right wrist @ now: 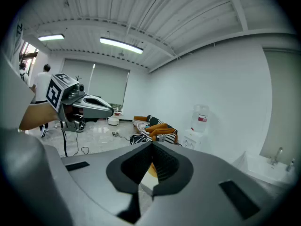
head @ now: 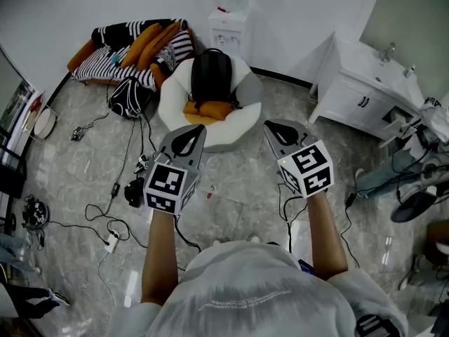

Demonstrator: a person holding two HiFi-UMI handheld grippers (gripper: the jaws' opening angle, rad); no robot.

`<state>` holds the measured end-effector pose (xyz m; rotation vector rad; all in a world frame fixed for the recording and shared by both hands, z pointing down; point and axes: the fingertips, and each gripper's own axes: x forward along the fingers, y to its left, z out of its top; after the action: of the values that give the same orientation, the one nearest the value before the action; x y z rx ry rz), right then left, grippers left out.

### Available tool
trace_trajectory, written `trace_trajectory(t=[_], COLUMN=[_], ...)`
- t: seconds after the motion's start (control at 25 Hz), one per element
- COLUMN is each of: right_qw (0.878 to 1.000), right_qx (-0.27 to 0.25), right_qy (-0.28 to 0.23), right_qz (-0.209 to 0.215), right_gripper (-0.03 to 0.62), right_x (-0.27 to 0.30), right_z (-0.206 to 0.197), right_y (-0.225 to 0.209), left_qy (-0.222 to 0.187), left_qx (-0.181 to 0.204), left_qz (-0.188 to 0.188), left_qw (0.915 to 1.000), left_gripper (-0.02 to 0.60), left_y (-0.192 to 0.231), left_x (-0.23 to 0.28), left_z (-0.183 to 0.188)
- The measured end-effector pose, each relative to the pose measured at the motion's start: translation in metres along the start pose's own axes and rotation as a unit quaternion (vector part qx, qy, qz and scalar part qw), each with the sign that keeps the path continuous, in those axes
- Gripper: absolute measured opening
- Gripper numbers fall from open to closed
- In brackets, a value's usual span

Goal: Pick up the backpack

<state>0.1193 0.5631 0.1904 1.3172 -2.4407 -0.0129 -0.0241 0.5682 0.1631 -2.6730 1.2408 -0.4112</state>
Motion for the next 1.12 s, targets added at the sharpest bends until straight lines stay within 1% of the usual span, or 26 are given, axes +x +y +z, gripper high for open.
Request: trace_trajectory(t=[0.32, 0.56, 0.84, 1.0, 1.12], right_qw=[1.000, 1.000, 1.000, 0.999, 0.999], right_qx=[0.010, 0.016, 0.019, 0.019, 0.018], right_qy=[-0.013, -0.014, -0.009, -0.032, -0.040], right_qz=[-0.001, 0.007, 0.018, 0.017, 0.031], right_gripper=[0.002, 0.002, 0.002, 0.002, 0.002], right_x=[-0.004, -0.007, -0.012, -0.018, -0.021], right_z=[-0.006, -0.011, -0.030, -0.028, -0.028], right_y=[-0.020, -0.031, -0.049, -0.060, -0.063], left_qy=[0.010, 0.016, 0.028, 0.035, 0.041], left_qx=[0.002, -0.009, -0.026, -0.029, -0.030], left_qz=[0.010, 0.023, 0.043, 0.055, 0.060], left_qw=[0.9999, 0.9996, 0.9984, 0.9975, 0.9969], left_gripper=[0.020, 0.020, 0.020, 0.020, 0.020], left_y=[-0.006, -0.010, -0.025, -0.035, -0.042], left_x=[0.008, 0.011, 0.018, 0.024, 0.027], left_z=[-0.003, -0.001, -0.012, -0.013, -0.013])
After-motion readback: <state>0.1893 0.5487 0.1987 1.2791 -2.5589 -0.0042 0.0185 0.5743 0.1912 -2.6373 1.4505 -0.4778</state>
